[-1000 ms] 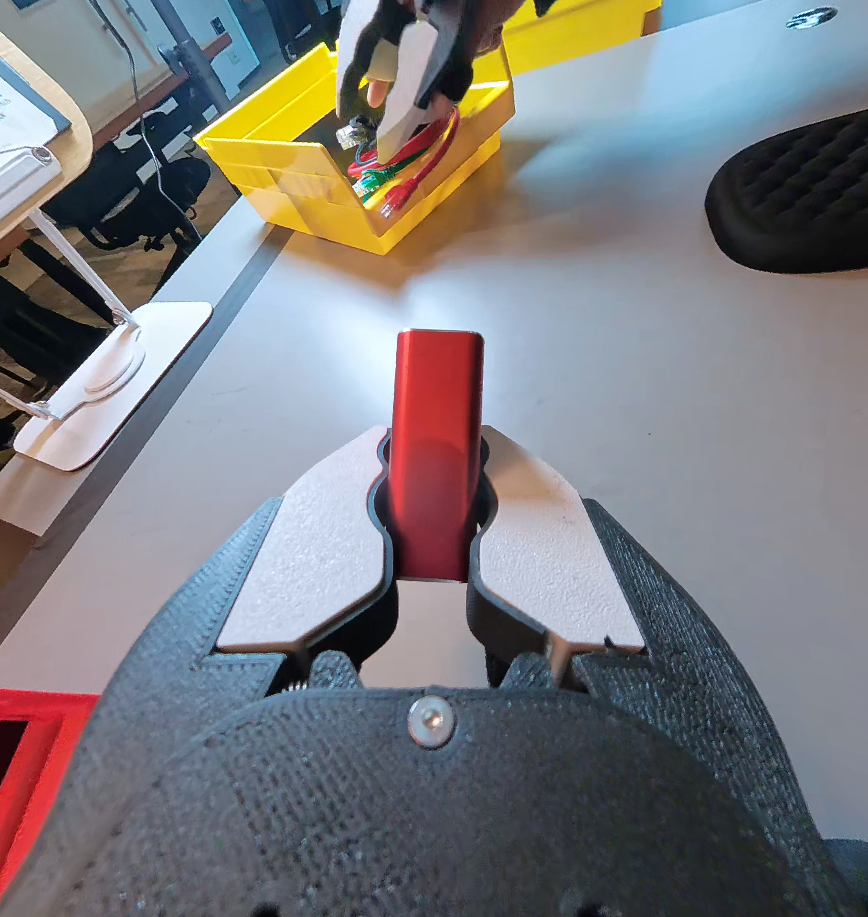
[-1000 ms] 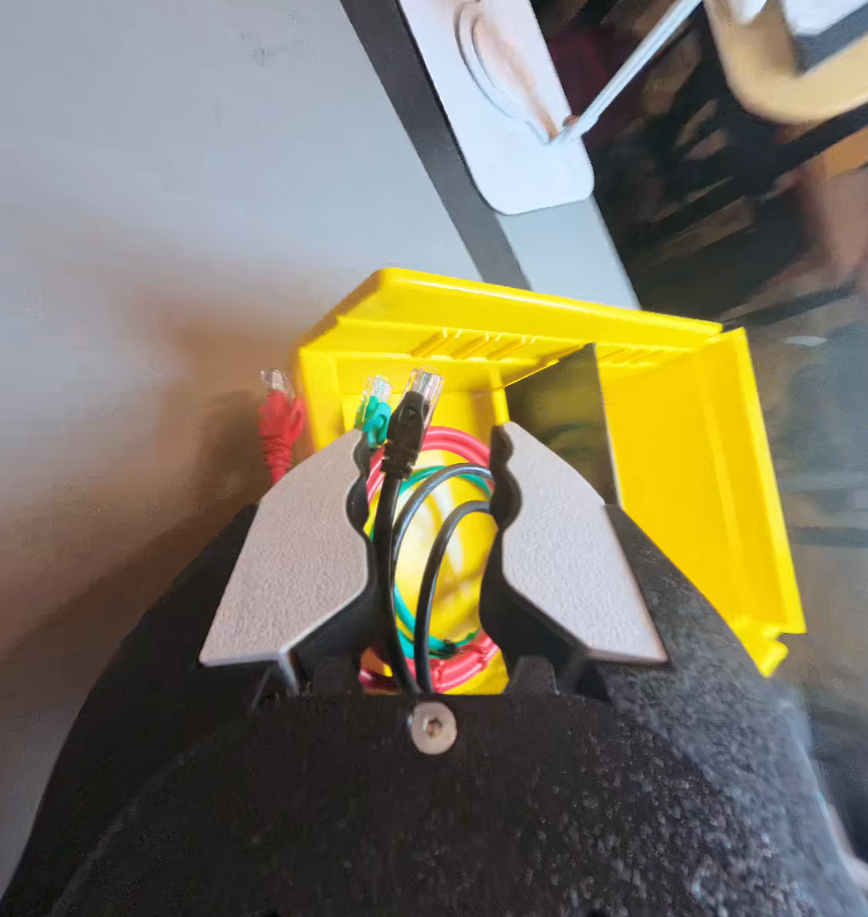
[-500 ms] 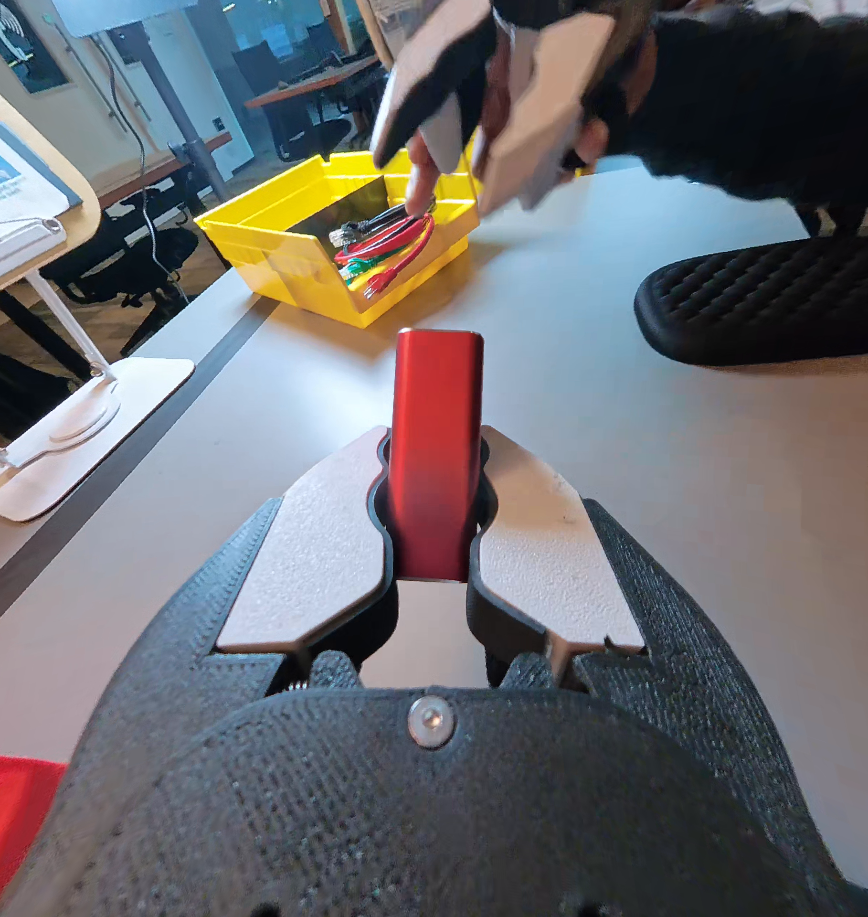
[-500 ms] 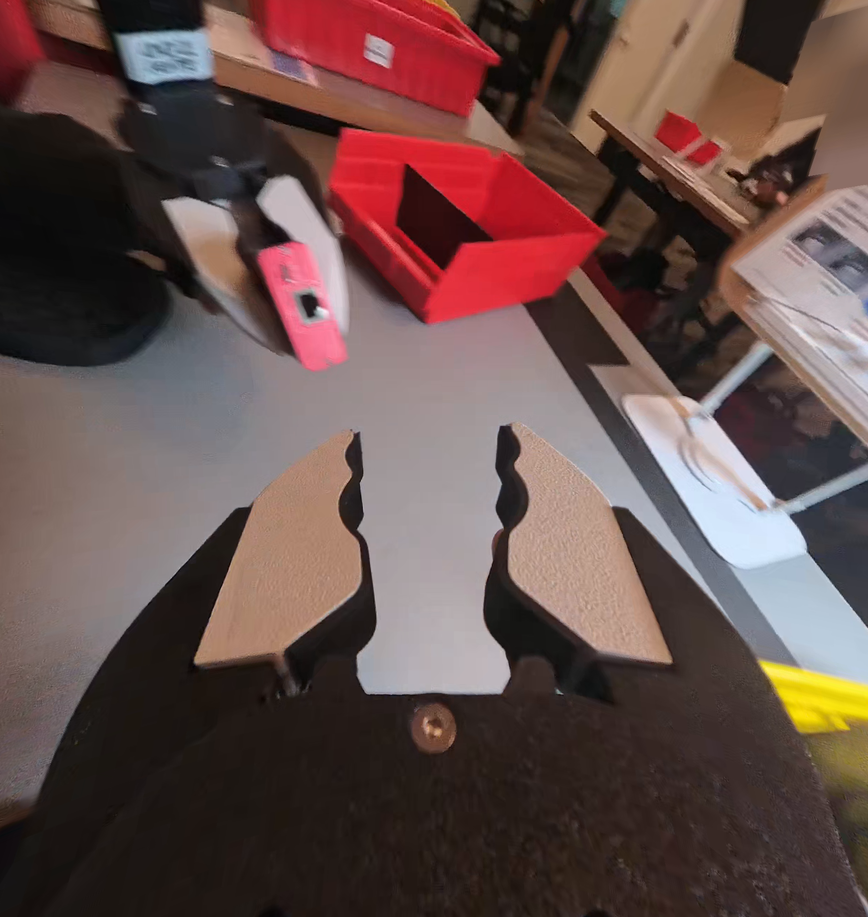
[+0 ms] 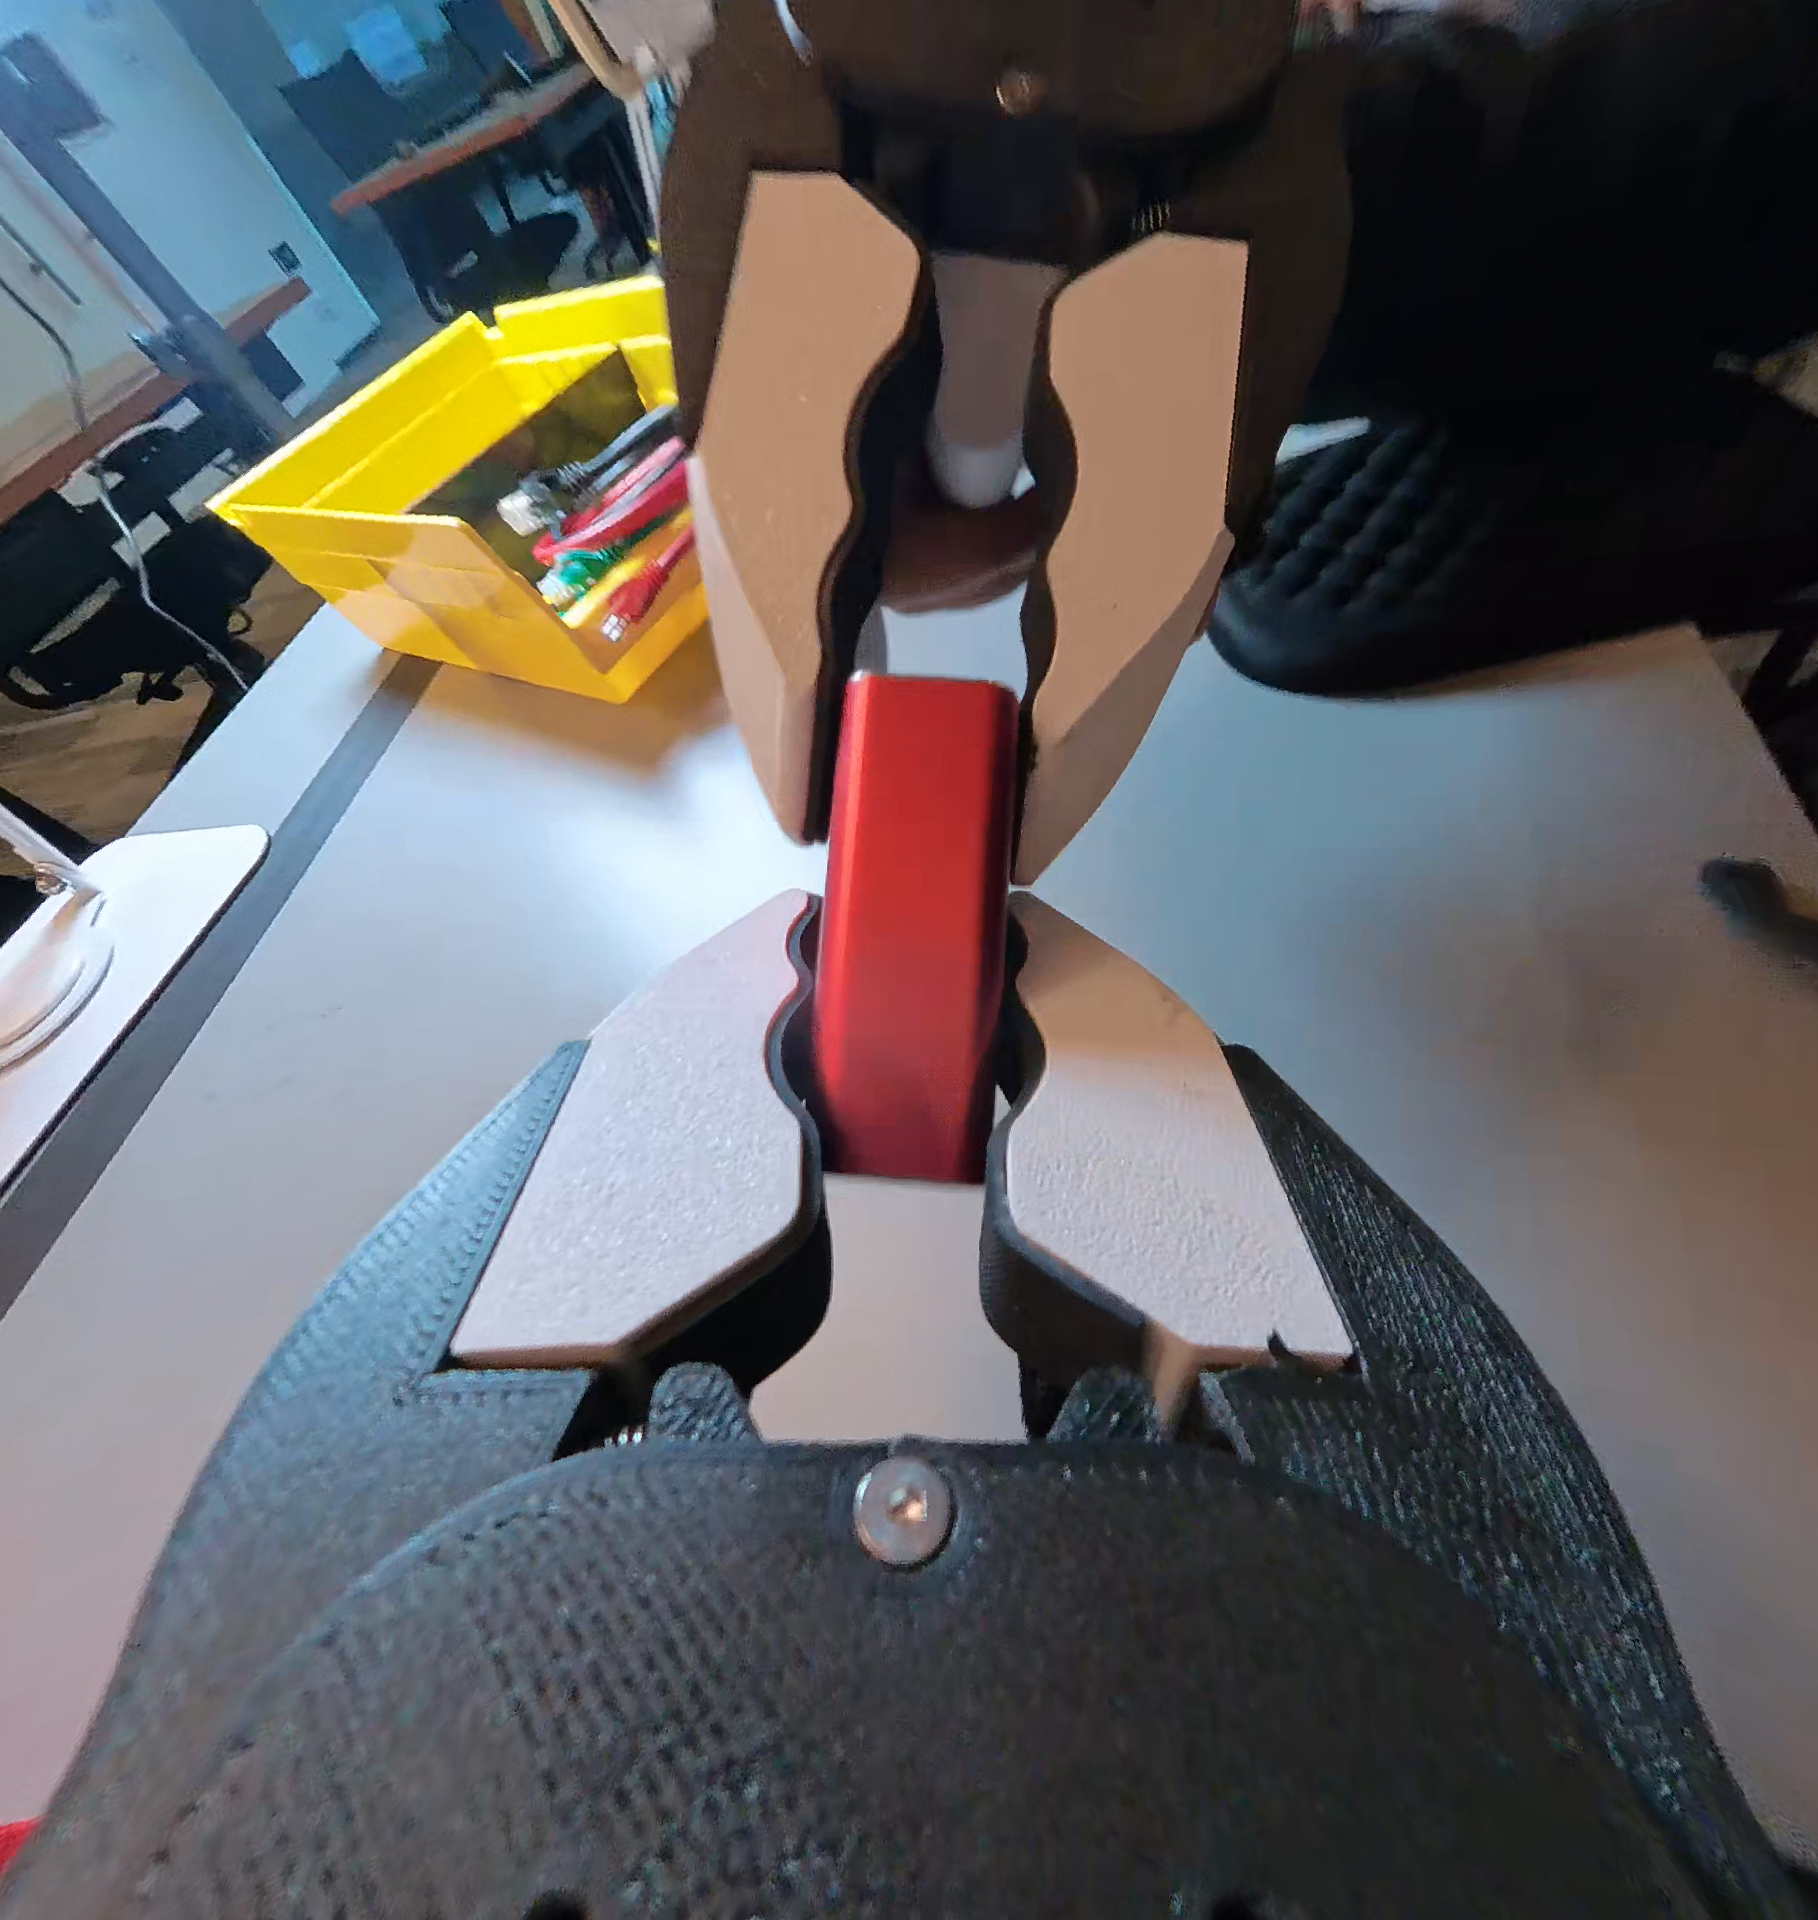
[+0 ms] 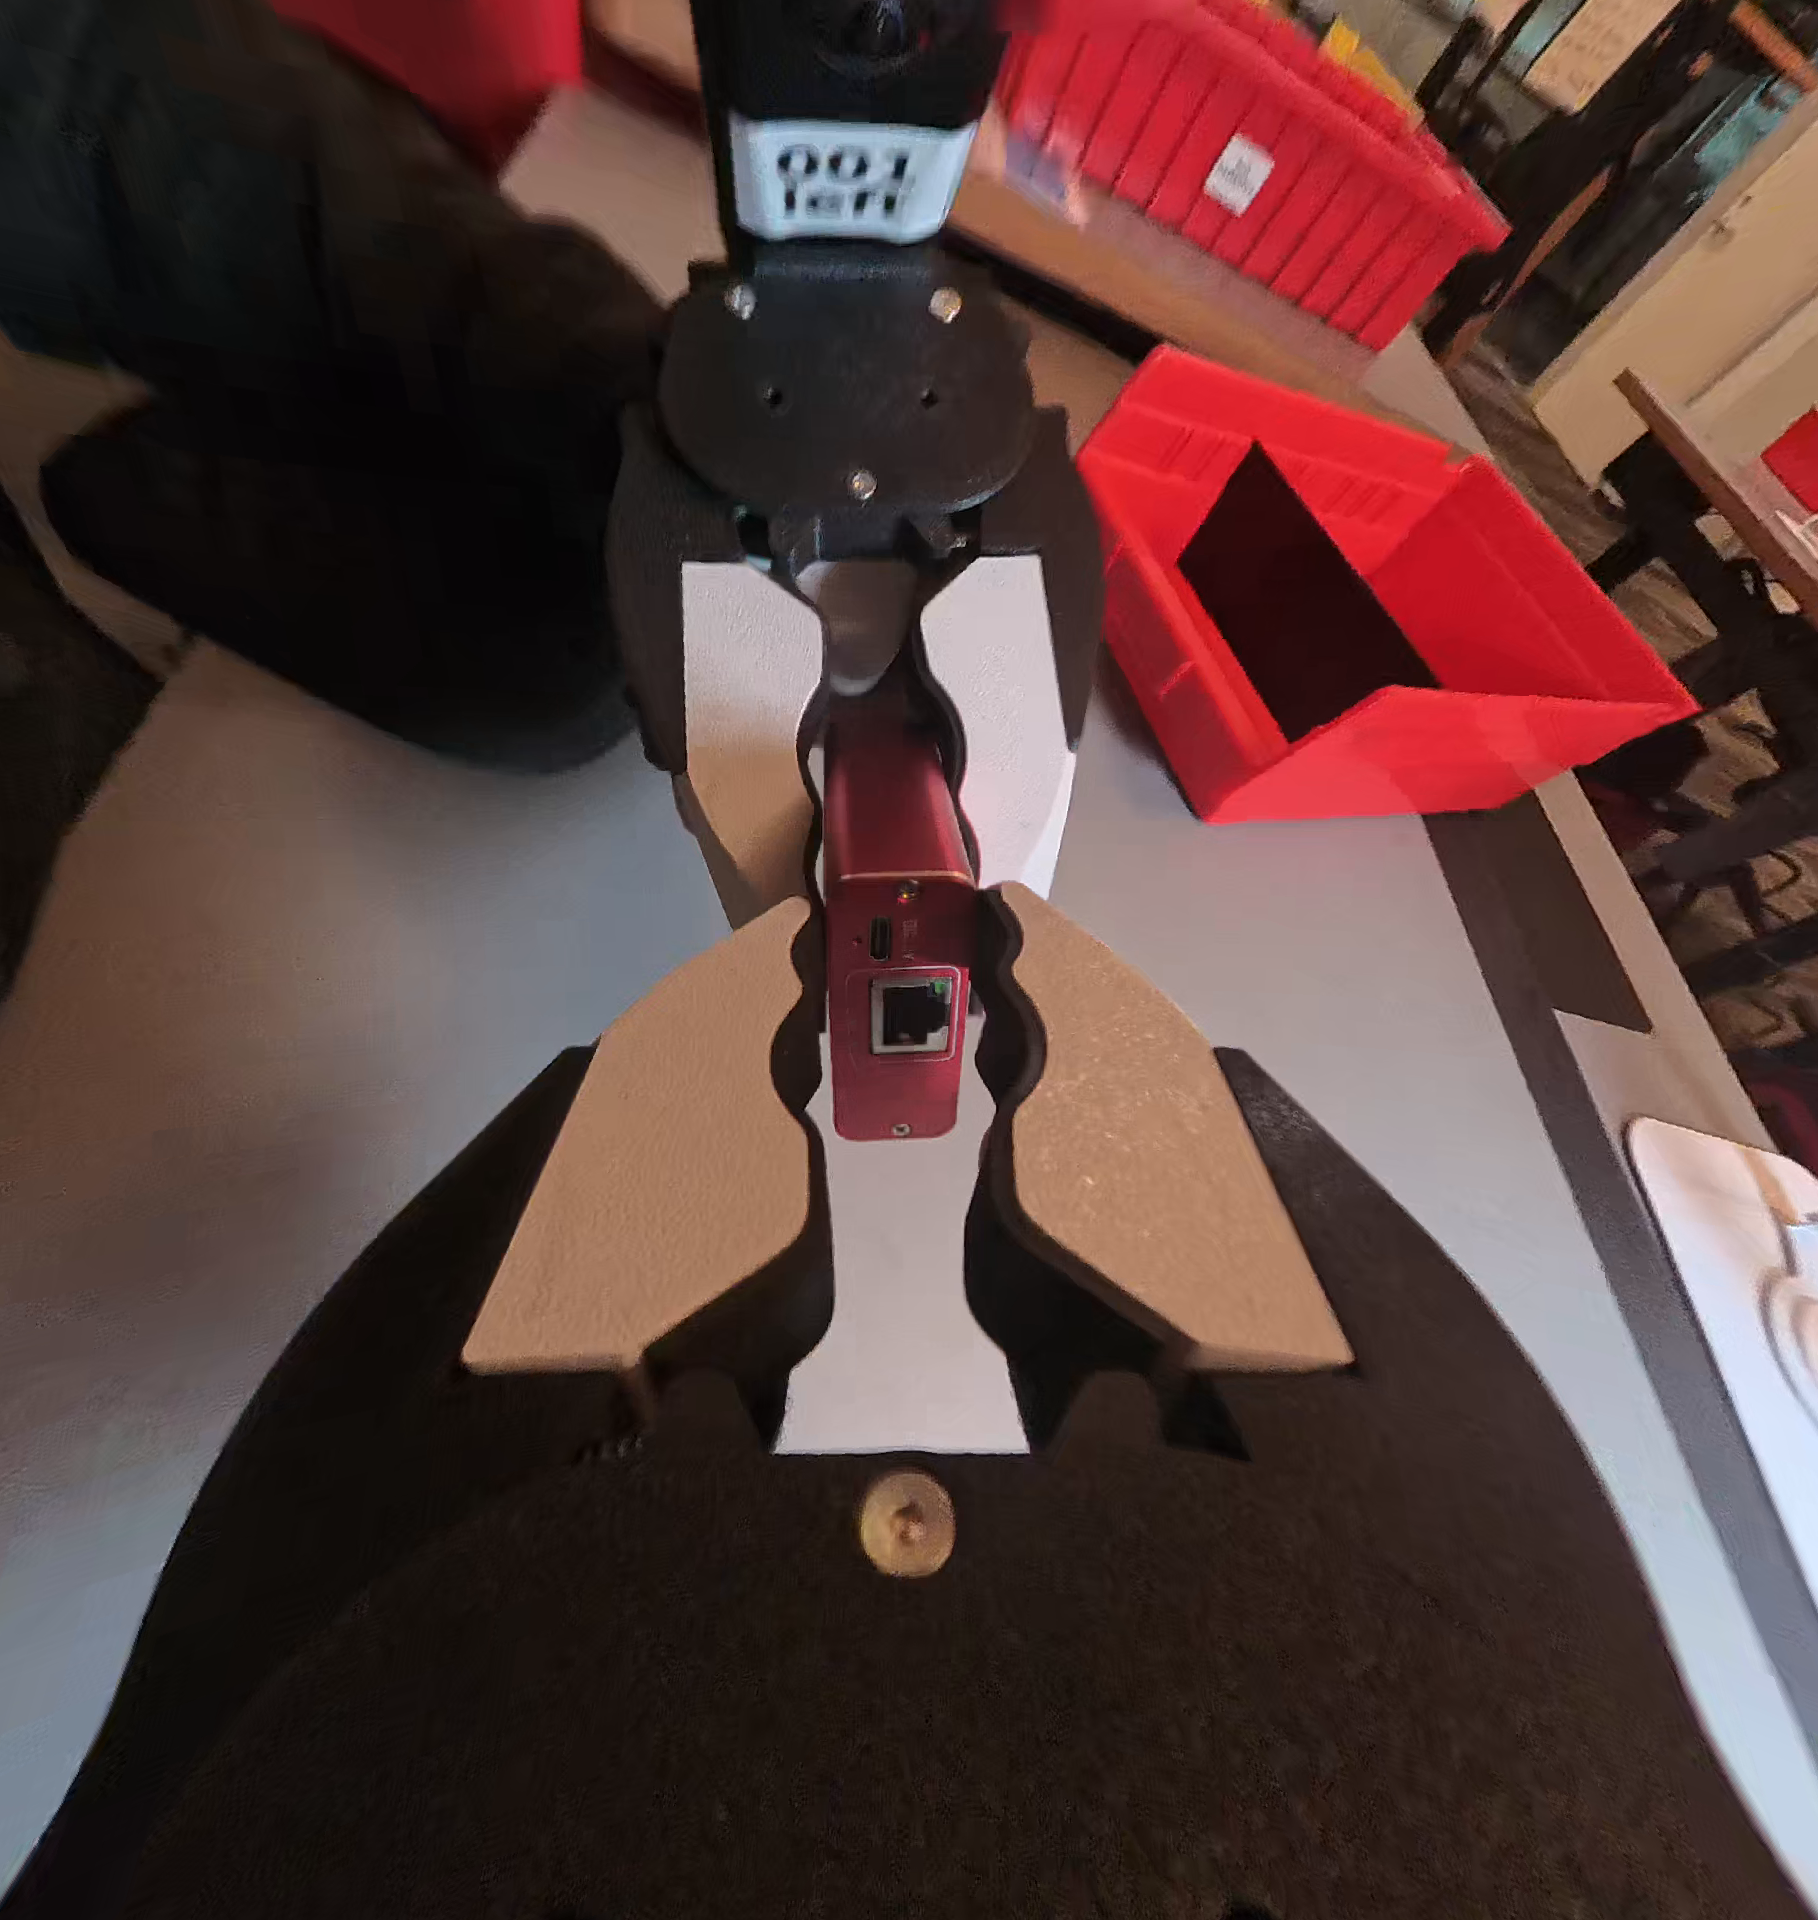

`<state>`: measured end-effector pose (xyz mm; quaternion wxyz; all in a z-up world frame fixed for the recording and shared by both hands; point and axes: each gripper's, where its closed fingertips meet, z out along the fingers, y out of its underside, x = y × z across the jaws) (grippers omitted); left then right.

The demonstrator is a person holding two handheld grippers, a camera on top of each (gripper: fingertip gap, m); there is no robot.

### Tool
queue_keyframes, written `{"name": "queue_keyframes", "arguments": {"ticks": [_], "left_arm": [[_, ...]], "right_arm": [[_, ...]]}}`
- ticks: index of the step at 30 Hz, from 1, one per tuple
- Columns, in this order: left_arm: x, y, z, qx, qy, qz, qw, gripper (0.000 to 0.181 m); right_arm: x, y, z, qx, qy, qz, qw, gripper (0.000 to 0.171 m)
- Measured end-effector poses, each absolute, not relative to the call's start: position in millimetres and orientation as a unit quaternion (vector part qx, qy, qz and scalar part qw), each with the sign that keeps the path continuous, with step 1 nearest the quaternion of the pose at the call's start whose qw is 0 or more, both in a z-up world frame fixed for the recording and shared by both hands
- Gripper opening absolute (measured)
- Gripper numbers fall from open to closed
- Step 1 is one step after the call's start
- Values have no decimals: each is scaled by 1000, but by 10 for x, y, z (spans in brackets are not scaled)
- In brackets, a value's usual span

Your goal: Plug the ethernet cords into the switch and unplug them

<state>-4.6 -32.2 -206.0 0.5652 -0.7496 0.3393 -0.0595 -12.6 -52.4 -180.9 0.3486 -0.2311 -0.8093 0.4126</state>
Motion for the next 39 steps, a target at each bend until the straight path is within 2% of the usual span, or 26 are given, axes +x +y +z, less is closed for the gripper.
{"name": "queue_keyframes", "arguments": {"ticks": [2, 5, 9, 11, 13, 16, 18, 22, 34, 39], "left_arm": [[-104, -319, -1954, -740, 309, -87, 591, 33], [-97, -358, -1867, -736, 267, -181, 595, 28], [-93, -298, -1906, -762, 195, -259, 561, 27], [-148, -246, -1968, -776, 133, -307, 535, 27], [-218, -201, -2025, -778, 69, -355, 514, 27], [-263, -150, -2094, -777, 19, -393, 492, 27], [-252, -116, -2108, -778, 1, -398, 486, 27], [-170, -94, -2141, -784, -16, -397, 476, 27], [-183, -109, -1973, -752, -3, -409, 516, 30], [-388, -136, -1801, -737, 0, -372, 565, 38]], "right_arm": [[-110, -445, -1713, -249, -775, 465, 349, 26], [-67, -342, -1664, -297, -727, 543, 297, 26], [-92, -218, -1729, -372, -673, 598, 226, 28], [-147, -48, -1743, -390, -682, 548, 288, 35], [-125, 21, -1663, -362, -715, 474, 364, 51], [-97, -34, -1779, -287, -797, 297, 441, 62], [-141, -80, -1984, -256, -829, 194, 458, 69], [-298, -73, -2273, -255, -840, 103, 468, 72], [-302, -72, -2148, -272, -836, 152, 452, 71], [-204, 337, -1842, -326, -813, 183, 446, 71]]}}
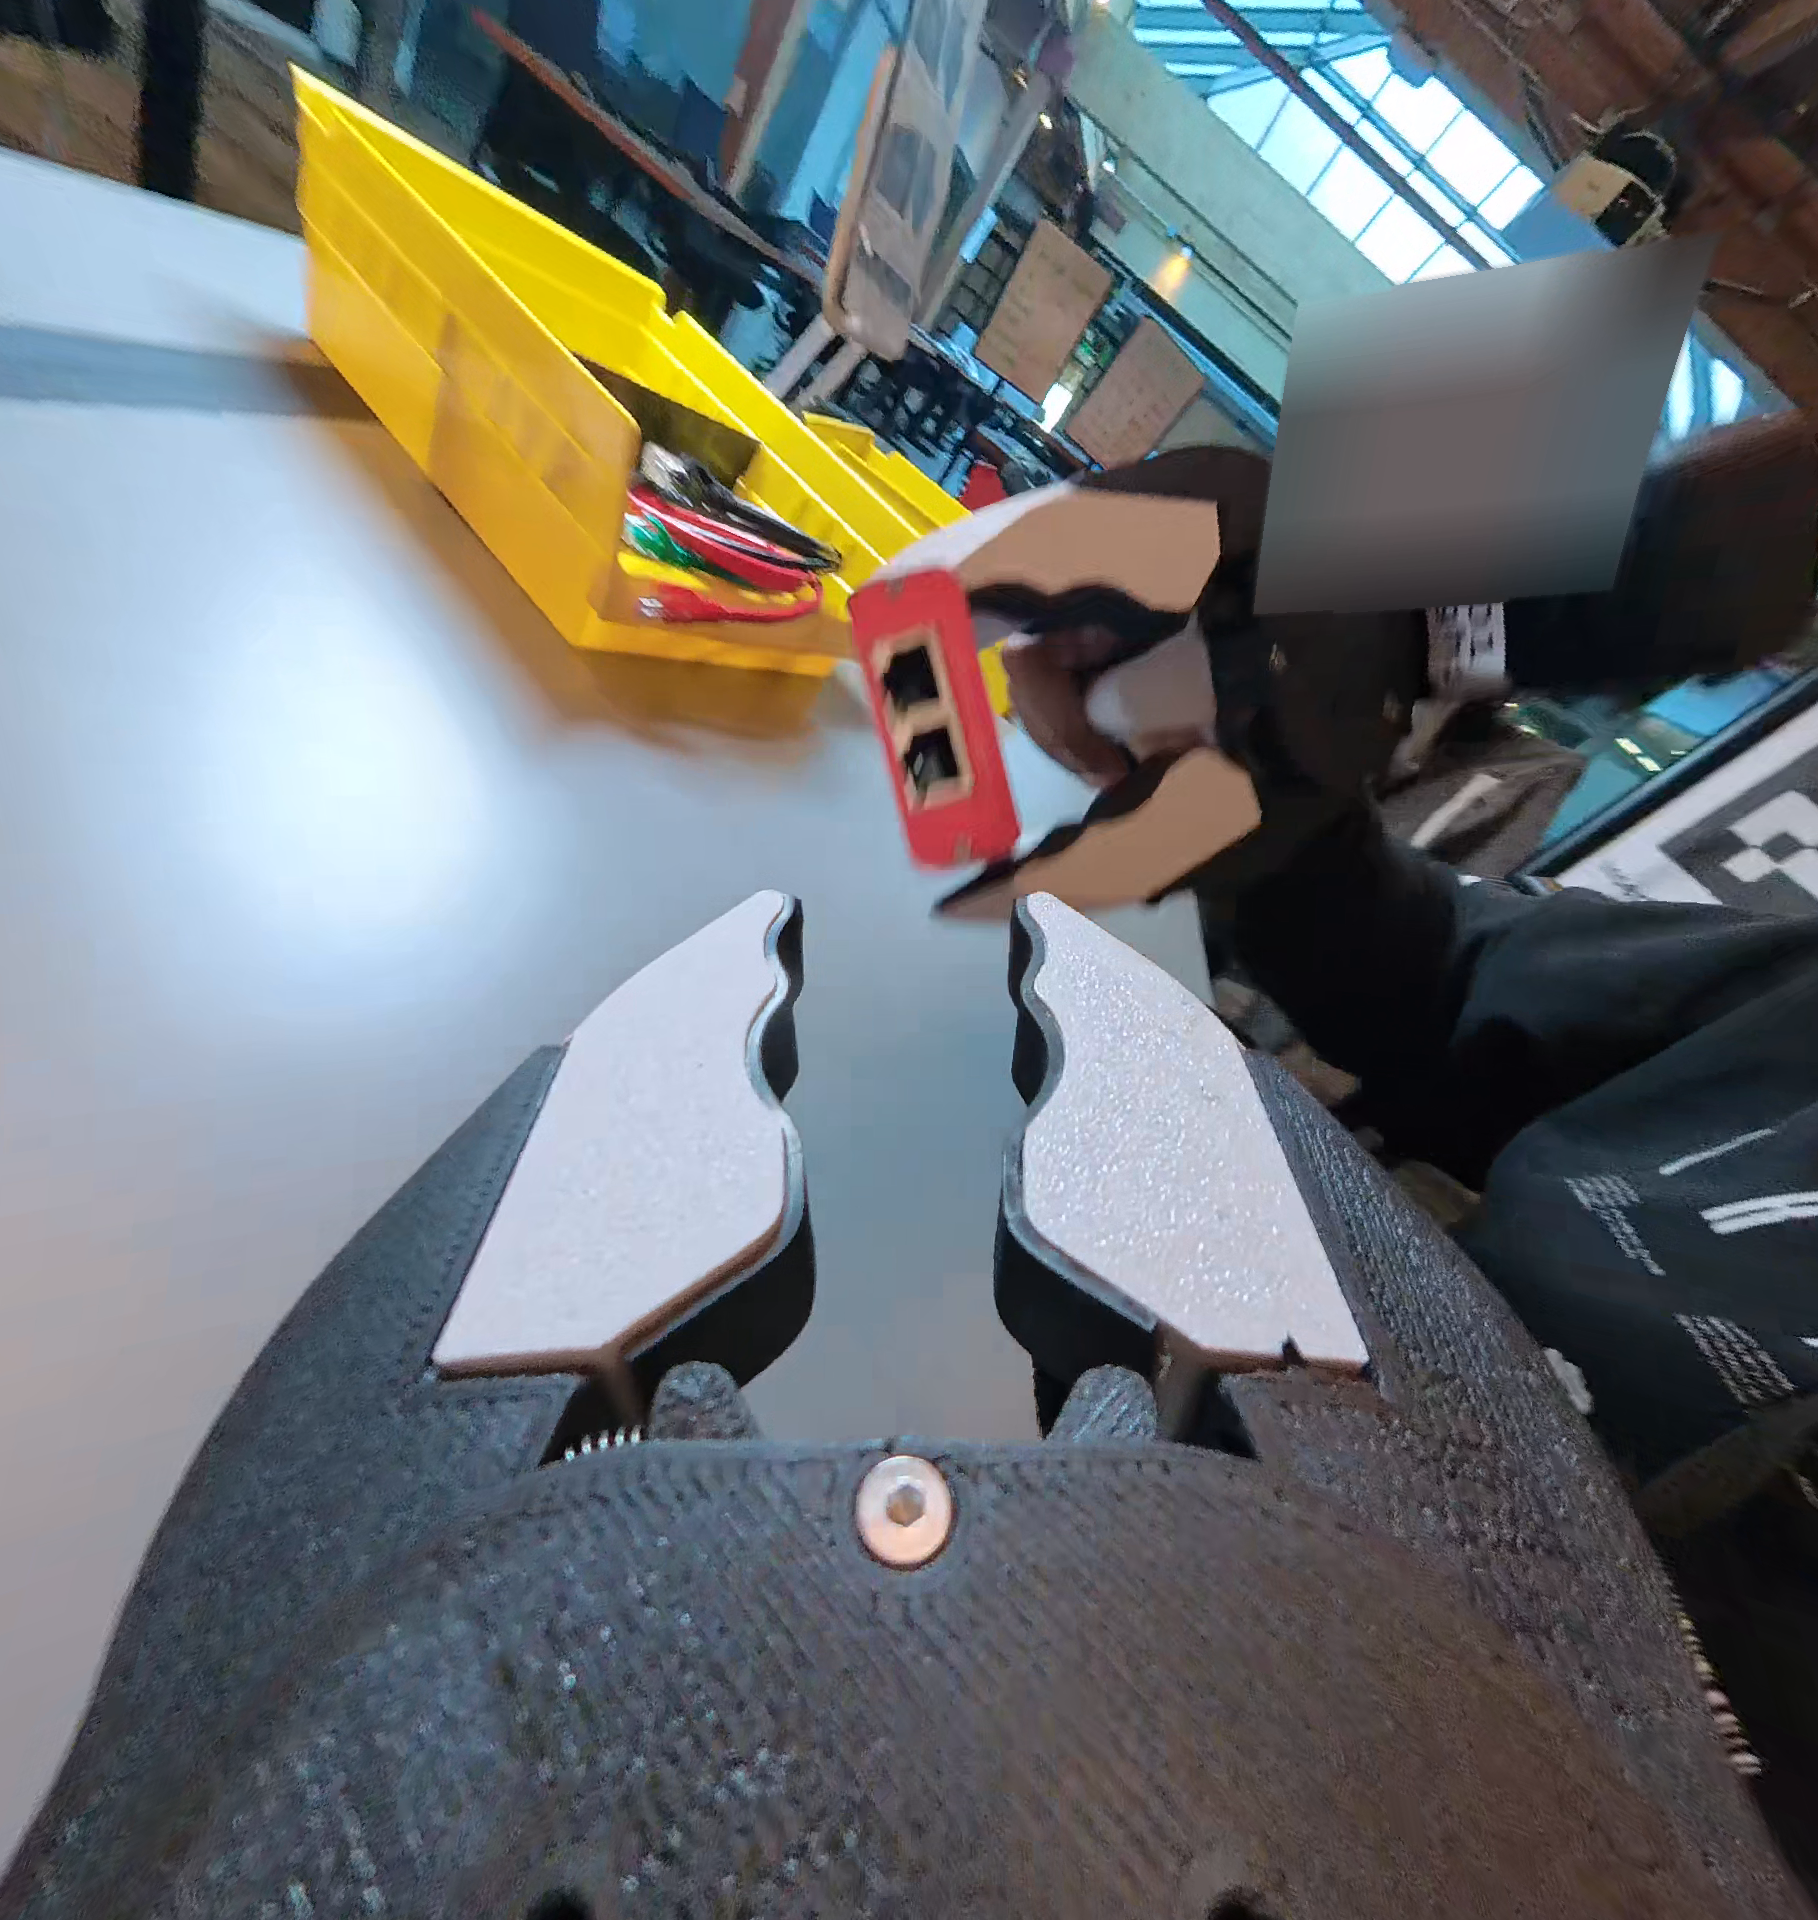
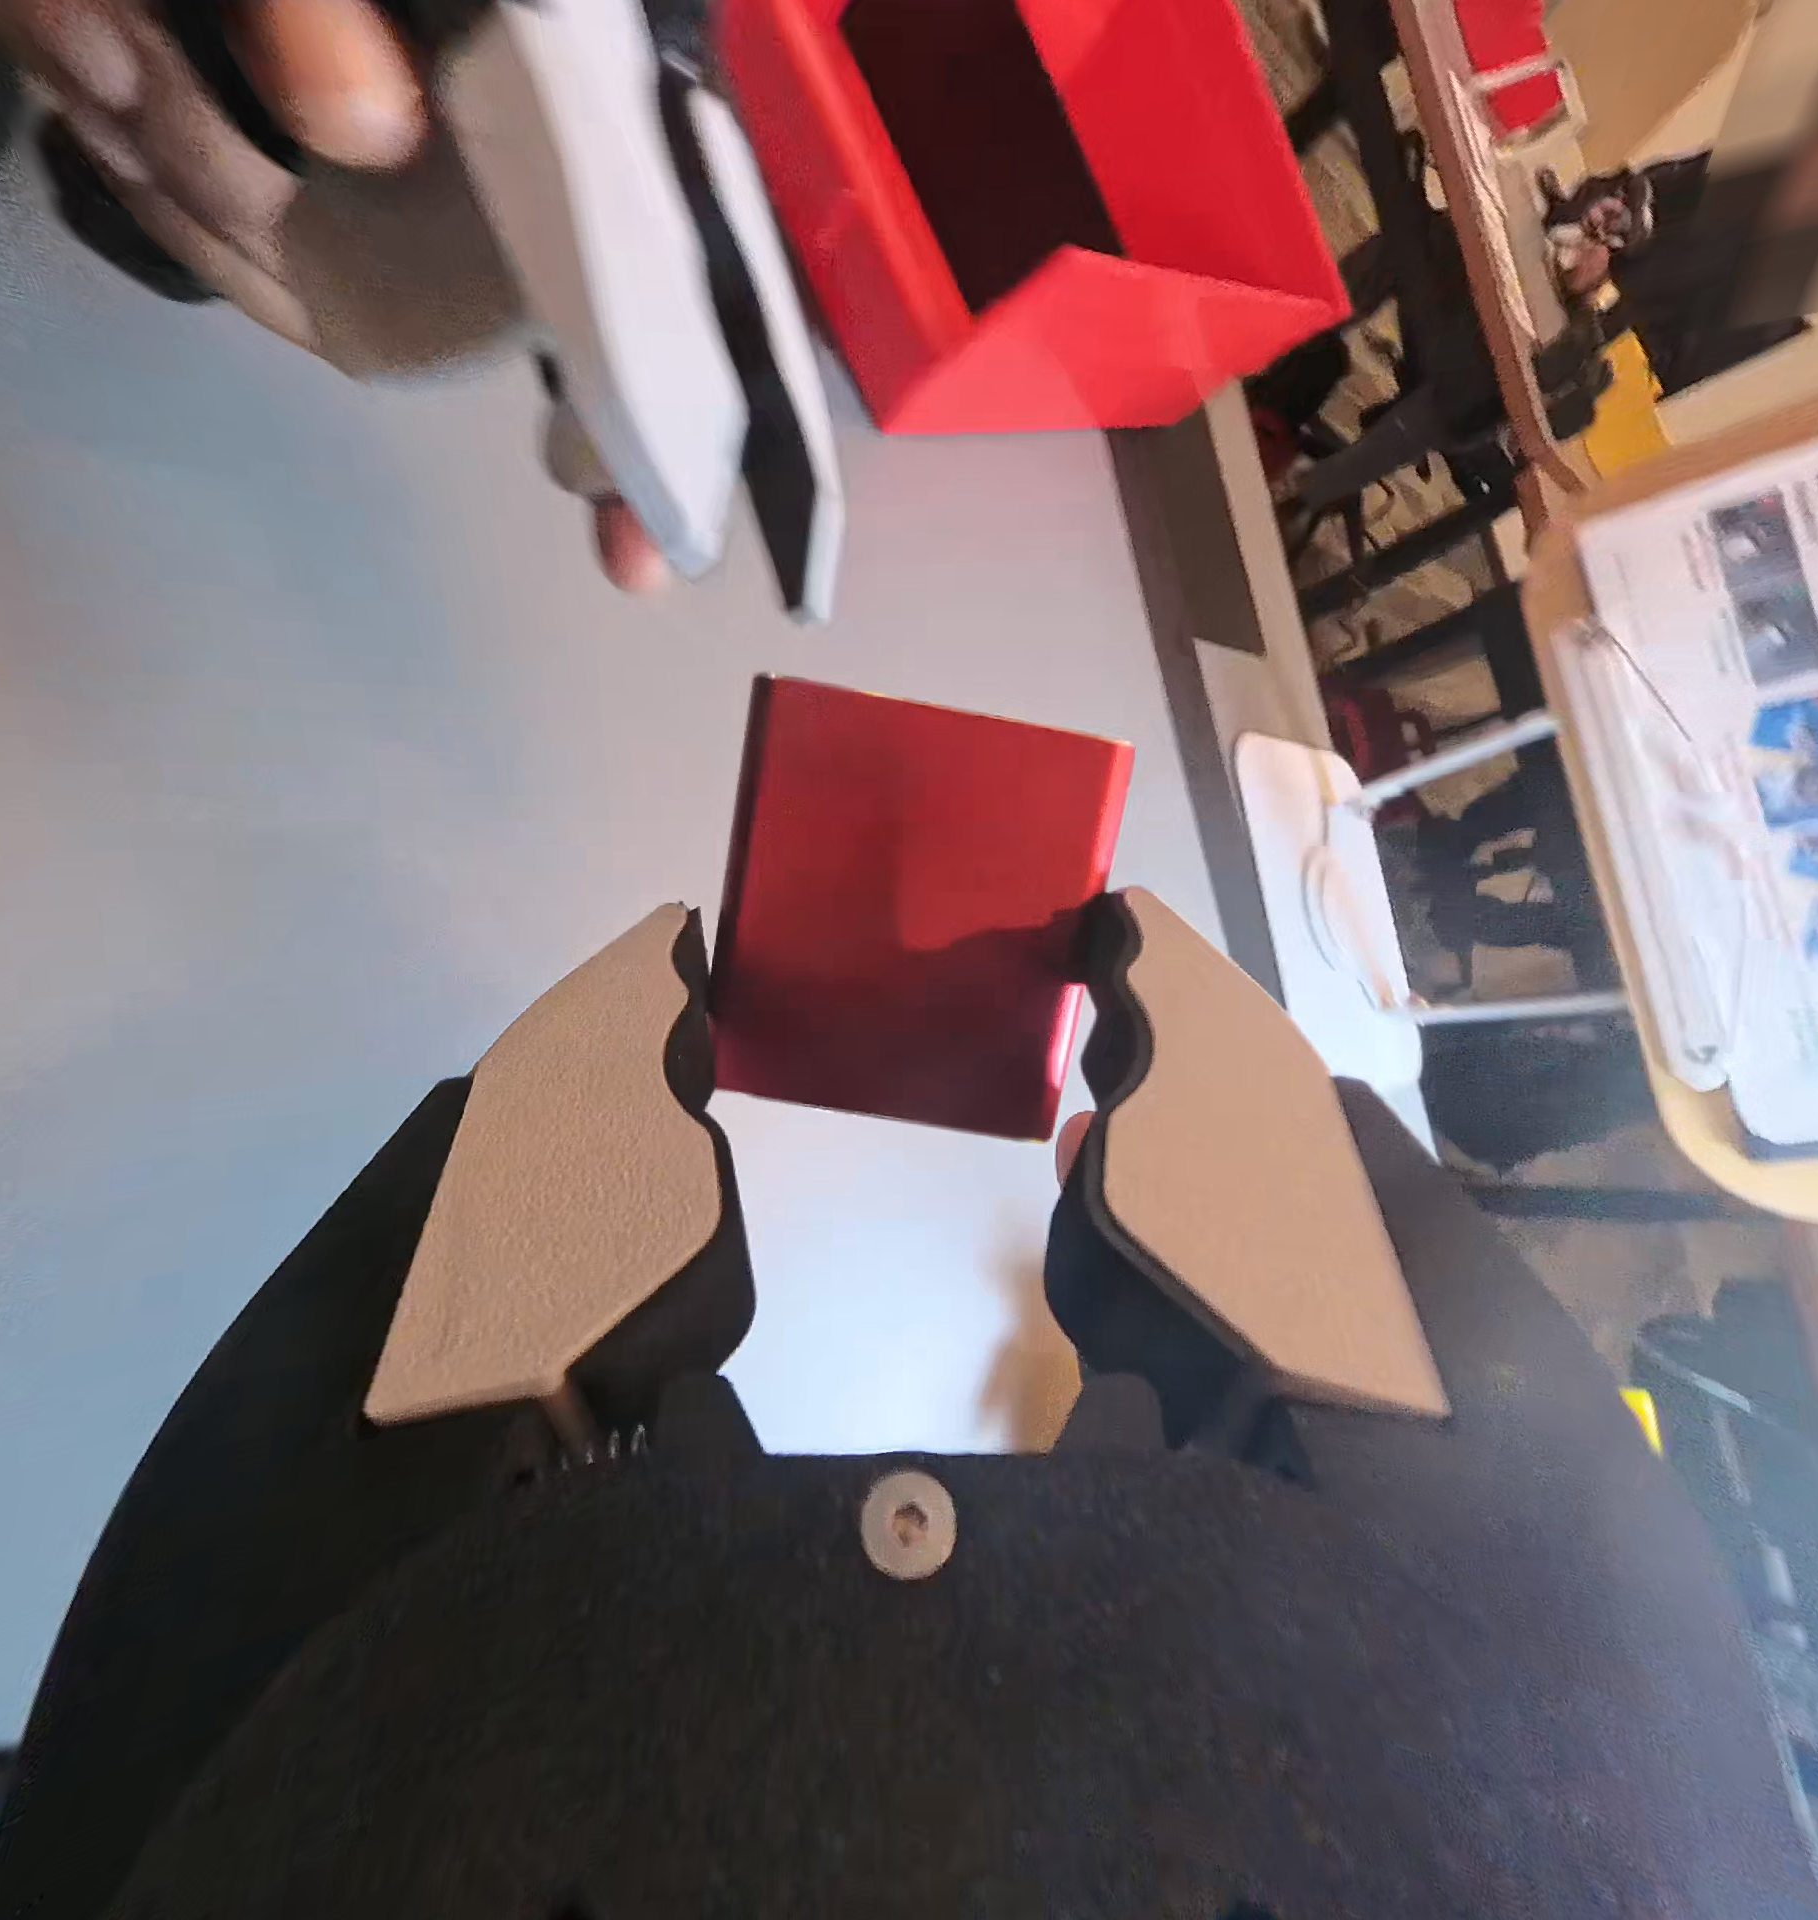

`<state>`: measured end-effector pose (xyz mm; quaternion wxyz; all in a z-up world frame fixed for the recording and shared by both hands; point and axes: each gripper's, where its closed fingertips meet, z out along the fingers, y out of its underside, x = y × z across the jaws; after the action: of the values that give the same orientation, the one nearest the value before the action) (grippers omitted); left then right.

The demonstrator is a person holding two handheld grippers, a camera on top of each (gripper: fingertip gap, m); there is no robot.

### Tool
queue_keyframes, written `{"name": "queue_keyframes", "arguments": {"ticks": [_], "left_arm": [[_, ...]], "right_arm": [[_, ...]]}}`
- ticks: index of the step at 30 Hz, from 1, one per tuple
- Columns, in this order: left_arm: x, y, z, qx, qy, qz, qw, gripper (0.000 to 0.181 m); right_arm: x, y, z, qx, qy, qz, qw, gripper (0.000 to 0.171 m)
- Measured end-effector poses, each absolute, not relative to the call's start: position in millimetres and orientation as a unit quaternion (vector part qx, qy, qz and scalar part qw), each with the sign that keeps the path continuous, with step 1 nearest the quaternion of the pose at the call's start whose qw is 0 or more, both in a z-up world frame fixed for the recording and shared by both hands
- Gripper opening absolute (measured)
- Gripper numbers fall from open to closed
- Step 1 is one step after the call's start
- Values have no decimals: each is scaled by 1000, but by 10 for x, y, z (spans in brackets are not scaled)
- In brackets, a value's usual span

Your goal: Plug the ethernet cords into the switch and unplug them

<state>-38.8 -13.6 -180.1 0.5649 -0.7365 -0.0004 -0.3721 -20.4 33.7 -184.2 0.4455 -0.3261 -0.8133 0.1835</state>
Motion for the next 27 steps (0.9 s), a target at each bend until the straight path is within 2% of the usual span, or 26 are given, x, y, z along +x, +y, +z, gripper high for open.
{"name": "queue_keyframes", "arguments": {"ticks": [3, 7, 13, 19, 27], "left_arm": [[-563, -165, -1745, -734, -7, -342, 586, 38], [-687, -173, -1693, -723, -19, -342, 600, 36], [-716, -158, -1784, -734, -12, -326, 595, 35], [-816, -144, -1944, -752, -8, -296, 588, 31], [-823, -83, -2192, -777, 4, -287, 560, 30]], "right_arm": [[-99, 999, -1474, -383, -786, 176, 452, 70], [44, 2336, -1124, -484, -750, 109, 437, 70], [97, 3955, -1384, -636, -683, 76, 351, 70], [23, 4621, -2045, -709, -650, 81, 262, 70], [-75, 4792, -2607, -744, -645, 102, 139, 70]]}}
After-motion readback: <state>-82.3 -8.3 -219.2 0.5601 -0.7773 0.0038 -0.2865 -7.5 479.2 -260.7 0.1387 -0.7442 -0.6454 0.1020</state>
